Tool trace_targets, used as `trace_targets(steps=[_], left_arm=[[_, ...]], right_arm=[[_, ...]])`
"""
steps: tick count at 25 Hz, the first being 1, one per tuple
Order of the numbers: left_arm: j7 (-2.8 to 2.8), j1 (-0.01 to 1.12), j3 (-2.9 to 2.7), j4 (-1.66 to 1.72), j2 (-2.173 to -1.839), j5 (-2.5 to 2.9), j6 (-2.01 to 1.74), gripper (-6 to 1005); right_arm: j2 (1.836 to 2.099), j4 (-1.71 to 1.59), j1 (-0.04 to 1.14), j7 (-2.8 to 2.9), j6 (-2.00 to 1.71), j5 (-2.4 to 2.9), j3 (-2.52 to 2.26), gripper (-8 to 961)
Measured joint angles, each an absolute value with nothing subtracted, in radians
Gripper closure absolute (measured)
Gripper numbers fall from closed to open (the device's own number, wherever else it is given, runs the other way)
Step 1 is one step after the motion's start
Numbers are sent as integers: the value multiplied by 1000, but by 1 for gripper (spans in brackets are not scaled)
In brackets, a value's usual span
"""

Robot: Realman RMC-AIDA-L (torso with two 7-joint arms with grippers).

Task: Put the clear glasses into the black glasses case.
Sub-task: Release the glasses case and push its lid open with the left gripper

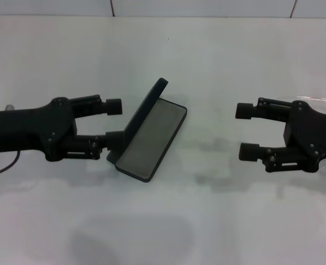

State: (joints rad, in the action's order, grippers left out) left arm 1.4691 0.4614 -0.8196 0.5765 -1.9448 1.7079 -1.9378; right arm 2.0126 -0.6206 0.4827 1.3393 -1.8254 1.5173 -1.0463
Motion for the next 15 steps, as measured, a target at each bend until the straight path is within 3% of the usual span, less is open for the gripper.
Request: trace_targets(steps=[5,8,12,15], left_arm=[[1546,474,-757,631,-1959,1681,-1936,123],[1613,479,-712,753,-1996,1672,-1918,123],[1732,476,-716,1030,-2074,1691,-1841,124],[1900,465,-804,1214,-2093,1716,-1727,126]], right_arm=[[2012,-620,481,1335,-1817,1516,-994,107],[2012,-620,471,1330,-1819,1515,-922,107],[2010,-623,447,1329,-1837,1515,-817,107],[2010,-625,420,1322,-1854,1514,-747,108]])
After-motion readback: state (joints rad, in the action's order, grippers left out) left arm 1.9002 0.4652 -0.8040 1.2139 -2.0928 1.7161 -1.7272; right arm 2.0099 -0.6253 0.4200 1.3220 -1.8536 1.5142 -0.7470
